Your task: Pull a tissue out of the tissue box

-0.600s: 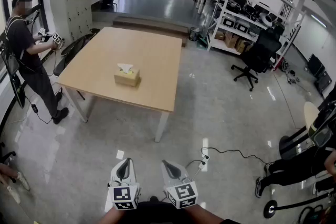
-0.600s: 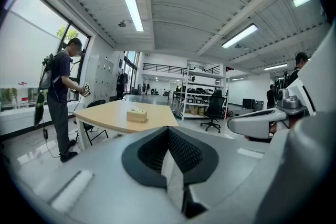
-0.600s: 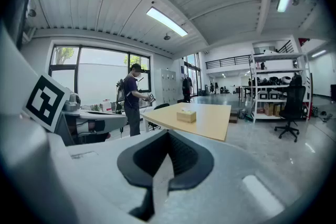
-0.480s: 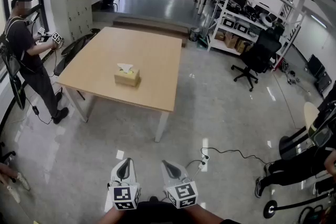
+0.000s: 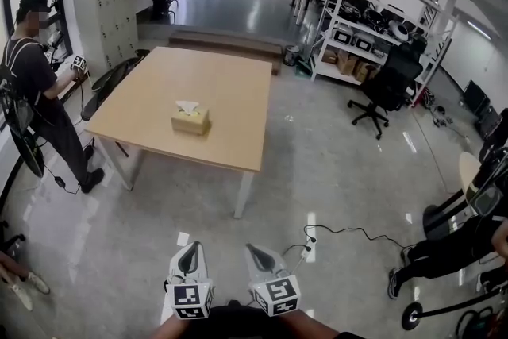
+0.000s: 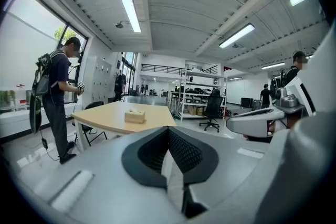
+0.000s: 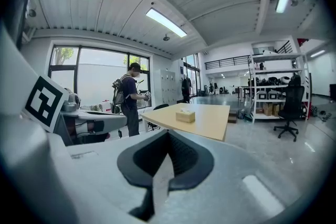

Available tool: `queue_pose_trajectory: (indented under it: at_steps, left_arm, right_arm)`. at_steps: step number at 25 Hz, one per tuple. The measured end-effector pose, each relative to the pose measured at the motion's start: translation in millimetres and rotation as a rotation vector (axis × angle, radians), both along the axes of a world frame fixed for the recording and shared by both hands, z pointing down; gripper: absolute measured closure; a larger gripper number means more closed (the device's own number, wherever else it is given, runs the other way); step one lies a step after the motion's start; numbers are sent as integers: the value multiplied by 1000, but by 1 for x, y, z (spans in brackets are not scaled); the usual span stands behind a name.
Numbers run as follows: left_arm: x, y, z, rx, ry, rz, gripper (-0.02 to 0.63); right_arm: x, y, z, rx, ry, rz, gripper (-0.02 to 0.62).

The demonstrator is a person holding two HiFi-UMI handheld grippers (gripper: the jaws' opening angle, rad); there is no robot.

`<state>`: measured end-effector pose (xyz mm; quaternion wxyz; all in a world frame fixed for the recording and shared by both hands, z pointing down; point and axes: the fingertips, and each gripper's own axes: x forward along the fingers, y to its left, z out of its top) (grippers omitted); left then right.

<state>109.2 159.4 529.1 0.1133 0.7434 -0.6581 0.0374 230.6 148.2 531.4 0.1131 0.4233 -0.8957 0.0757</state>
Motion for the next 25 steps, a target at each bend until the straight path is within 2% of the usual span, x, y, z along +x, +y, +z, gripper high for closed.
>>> queue_pose_trajectory:
  at_steps: [7, 14, 19, 25]
  left_arm:
    - [-3, -1, 11, -9, 3, -5, 588]
    - [-26, -5, 20, -16, -9, -10, 588]
    - [-58, -21, 12, -6, -21, -2, 588]
    - [-113, -55, -4, 12, -25, 16, 588]
  right_arm:
    - [-5, -2, 8, -44, -30, -14, 604]
    - [-30, -10, 12, -49, -24, -28, 604]
    - [-67, -23, 4, -34, -26, -44, 604]
    - [-111, -56, -9, -32, -35, 22, 604]
